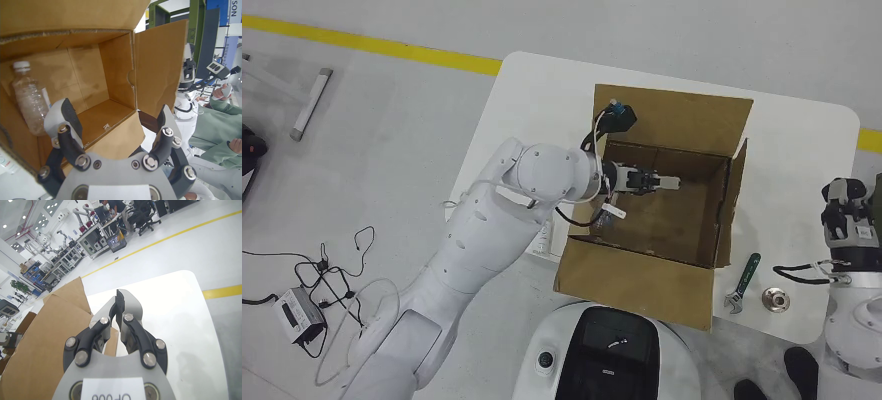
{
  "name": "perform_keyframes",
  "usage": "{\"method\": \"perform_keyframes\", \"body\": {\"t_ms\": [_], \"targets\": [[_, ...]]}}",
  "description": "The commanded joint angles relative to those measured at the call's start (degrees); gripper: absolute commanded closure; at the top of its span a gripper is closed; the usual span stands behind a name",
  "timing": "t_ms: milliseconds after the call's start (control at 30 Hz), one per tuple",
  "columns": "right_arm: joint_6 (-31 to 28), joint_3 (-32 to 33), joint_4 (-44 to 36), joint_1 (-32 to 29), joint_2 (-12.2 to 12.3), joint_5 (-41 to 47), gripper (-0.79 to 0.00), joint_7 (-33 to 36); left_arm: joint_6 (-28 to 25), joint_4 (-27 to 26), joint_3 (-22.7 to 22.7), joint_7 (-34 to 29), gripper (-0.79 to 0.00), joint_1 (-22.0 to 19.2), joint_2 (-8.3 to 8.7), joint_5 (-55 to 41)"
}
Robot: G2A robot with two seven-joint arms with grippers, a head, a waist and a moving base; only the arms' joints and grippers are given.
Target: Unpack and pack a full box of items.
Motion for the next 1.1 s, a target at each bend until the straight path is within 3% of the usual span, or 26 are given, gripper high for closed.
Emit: {"method": "perform_keyframes", "body": {"t_ms": [0,400,500,633,833,900,933,967,1067], "targets": [[0.1,-0.4,0.0,0.2,0.0,0.1,0.0,0.0,-1.7,-2.1,-2.0,1.1,-0.785,0.8,0.44,0.1],[0.4,-0.9,-0.9,2.2,0.3,1.7,0.0,0.3,-5.3,-16.2,-14.6,2.5,-0.785,7.8,4.12,16.7],[0.6,-1.0,-0.5,2.5,0.3,1.5,0.0,0.4,-4.5,-15.5,-15.7,1.1,-0.785,10.1,5.07,27.2],[0.9,-0.9,-0.5,2.7,0.4,2.8,0.0,0.3,-1.8,-13.1,-17.6,-1.6,-0.785,12.7,5.79,32.5],[4.9,-0.8,-3.4,4.6,0.2,15.3,-0.022,4.6,-0.8,-12.1,-19.7,-4.2,-0.785,16.3,6.55,36.0],[6.1,-0.7,-5.4,5.3,0.4,18.4,-0.332,9.2,-0.9,-11.6,-20.1,-4.8,-0.785,17.0,6.78,37.9],[5.9,-0.7,-6.5,5.8,0.5,20.4,-0.677,10.9,-0.8,-11.3,-20.2,-4.9,-0.785,17.3,6.87,38.8],[5.4,-0.7,-7.2,6.0,0.6,21.5,-0.785,13.0,-0.5,-11.1,-20.3,-5.0,-0.785,17.5,6.9,38.9],[3.3,-0.4,-9.2,6.3,1.1,23.4,-0.785,18.7,0.1,-10.5,-20.6,-4.6,-0.785,17.9,6.97,39.1]]}}
